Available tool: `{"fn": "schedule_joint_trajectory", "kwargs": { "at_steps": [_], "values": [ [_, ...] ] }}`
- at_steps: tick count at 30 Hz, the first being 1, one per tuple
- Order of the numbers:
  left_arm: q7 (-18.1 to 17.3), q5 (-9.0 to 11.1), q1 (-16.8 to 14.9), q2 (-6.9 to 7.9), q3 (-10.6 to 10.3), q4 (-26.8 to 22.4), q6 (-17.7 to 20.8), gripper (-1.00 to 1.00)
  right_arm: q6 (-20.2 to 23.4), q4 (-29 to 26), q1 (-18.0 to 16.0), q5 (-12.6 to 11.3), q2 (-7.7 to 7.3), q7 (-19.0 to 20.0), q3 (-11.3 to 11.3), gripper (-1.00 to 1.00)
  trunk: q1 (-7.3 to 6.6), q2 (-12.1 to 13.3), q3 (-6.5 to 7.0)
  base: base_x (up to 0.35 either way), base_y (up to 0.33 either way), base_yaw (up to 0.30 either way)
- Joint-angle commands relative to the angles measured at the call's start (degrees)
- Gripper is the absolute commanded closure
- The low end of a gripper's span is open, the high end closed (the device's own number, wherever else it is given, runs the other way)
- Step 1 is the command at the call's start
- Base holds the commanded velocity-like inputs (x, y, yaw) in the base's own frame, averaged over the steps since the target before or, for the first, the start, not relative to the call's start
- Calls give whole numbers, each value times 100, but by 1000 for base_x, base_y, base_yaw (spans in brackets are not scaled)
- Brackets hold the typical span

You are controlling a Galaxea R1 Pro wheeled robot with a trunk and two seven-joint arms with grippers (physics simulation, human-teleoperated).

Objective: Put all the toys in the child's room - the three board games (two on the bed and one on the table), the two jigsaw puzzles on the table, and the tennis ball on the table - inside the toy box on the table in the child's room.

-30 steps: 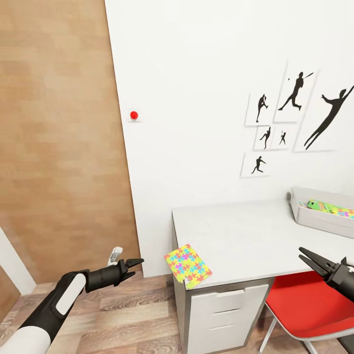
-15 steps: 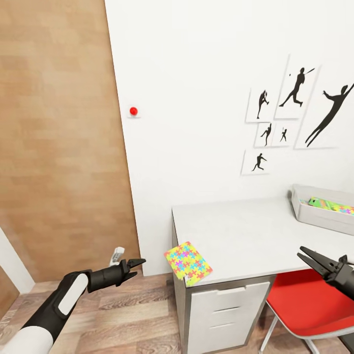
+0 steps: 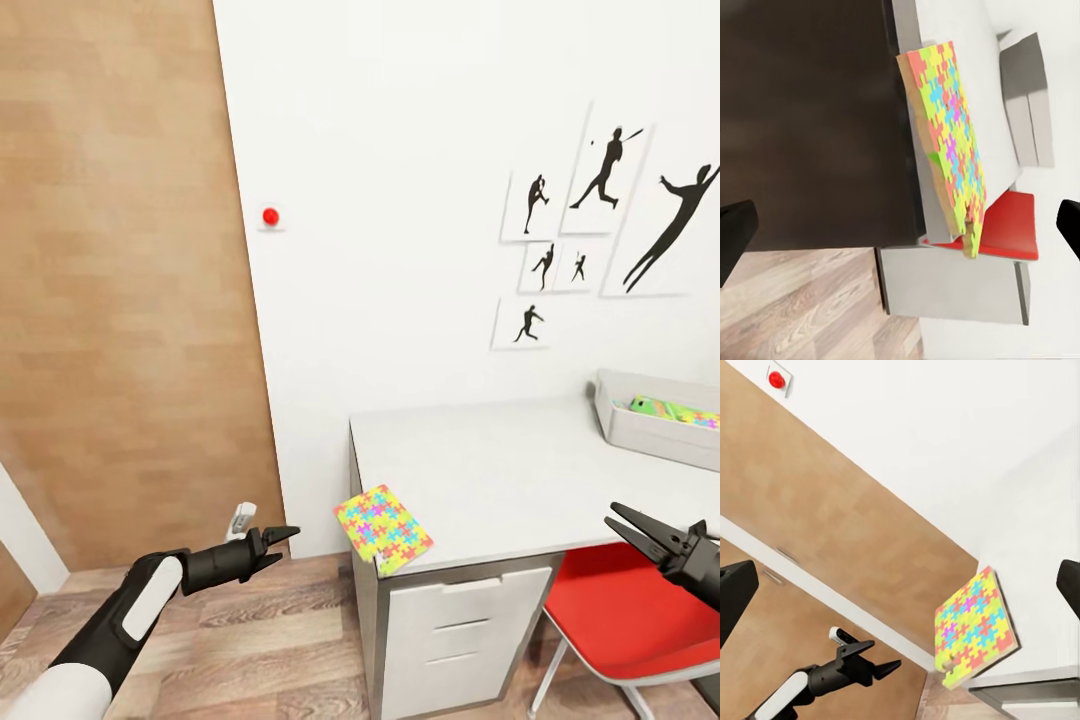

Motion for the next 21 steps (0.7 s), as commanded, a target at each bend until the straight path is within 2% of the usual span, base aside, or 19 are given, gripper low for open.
{"fn": "schedule_joint_trajectory", "kwargs": {
  "at_steps": [1, 6, 12, 21],
  "values": [
    [-2, 15, -5, -47, -10, 0, 21, -100, 21, 3, -5, 20, 0, 31, -8, -100, 23, -45, -25, 0, 0, 0],
    [-4, 9, -5, -158, 3, 0, 24, -100, 15, 8, -5, 21, 0, 40, -11, -100, 66, -126, -61, 0, 0, 0],
    [6, -6, -5, -188, -26, 0, 20, -100, 11, 9, -5, 7, 8, 108, -12, -100, 66, -126, -61, 9, -9, 0],
    [0, 10, -5, -192, -11, 0, 28, -100, -31, 9, -5, 3, 11, 122, 3, -100, 66, -126, -61, 44, -88, 0]
  ]
}}
